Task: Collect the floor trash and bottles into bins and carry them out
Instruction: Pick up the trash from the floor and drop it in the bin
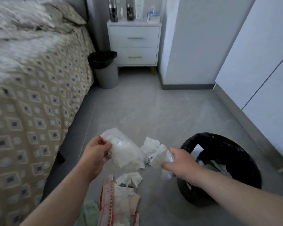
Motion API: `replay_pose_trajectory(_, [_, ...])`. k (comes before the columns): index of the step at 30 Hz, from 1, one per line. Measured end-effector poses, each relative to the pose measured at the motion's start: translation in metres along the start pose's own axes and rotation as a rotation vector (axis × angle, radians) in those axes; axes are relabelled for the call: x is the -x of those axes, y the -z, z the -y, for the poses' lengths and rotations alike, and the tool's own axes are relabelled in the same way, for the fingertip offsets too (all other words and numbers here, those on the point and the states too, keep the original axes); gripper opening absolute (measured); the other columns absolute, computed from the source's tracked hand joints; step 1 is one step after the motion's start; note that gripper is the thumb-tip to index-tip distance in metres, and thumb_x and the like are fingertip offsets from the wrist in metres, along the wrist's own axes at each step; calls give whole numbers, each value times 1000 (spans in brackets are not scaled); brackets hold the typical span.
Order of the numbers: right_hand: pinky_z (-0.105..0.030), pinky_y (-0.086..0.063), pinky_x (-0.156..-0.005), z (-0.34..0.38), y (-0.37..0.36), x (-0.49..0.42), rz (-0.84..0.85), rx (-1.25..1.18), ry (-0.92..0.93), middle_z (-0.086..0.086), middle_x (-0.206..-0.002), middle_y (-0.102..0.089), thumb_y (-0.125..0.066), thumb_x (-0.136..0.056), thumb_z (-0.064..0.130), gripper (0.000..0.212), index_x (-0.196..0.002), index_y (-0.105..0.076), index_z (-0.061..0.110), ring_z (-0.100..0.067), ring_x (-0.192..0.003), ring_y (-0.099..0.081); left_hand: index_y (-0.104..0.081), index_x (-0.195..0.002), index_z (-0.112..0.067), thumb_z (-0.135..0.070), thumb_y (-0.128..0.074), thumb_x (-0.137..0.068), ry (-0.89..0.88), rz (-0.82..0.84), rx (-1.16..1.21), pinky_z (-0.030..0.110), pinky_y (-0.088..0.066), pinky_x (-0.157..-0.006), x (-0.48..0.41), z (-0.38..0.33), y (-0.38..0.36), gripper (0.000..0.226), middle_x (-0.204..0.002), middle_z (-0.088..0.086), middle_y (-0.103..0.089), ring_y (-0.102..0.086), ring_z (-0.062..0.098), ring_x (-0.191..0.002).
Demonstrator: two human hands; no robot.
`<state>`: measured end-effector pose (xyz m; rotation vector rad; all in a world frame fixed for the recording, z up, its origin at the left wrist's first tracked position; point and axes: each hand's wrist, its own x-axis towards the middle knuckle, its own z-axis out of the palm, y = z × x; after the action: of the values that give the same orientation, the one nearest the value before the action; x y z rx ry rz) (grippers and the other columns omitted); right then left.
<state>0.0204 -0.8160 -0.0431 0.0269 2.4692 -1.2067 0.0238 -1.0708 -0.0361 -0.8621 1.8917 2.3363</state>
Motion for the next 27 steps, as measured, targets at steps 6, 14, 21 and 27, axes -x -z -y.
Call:
replay_pose_trajectory(6, [-26, -48, -57, 8, 97, 41, -229, -119, 40, -6, -76, -69, -70, -73, 16, 15, -84, -63, 9, -14, -64, -64, -55, -89, -5, 5, -48, -92, -90, 109, -74, 30, -44, -56, 48, -42, -75, 13, -72, 9, -51, -46, 18, -58])
replay_pose_trajectory(14, [-26, -52, -56, -61, 190, 62, -463, -372, -37, -9, -88, -71, -70, -80, 16, 14, -91, -63, 20, -25, -73, -68, -46, -69, -12, 4, -52, -89, -93, 378, -282, 28, -35, -49, 58, 24, -220, 27, -59, 4, -43, -38, 16, -51])
replay_pose_trajectory(21, [-24, -45, -45, -113, 204, 57, -463, -514, -150, -7, -74, -63, -68, -79, 15, 16, -92, -62, 11, -16, -51, -51, -36, -69, -10, 9, -41, -79, 33, 375, -605, 31, -29, -48, 54, 102, -283, 22, -60, 9, -35, -36, 20, -52])
replay_pose_trajectory(27, [-30, -45, -53, -132, 193, 52, -409, -529, -174, -6, -72, -60, -69, -76, 15, 16, -90, -62, 10, -17, -53, -50, -41, -58, -13, 0, -58, -73, 69, 446, -629, 37, -33, -54, 64, 112, -278, 26, -63, 11, -40, -41, 20, -53])
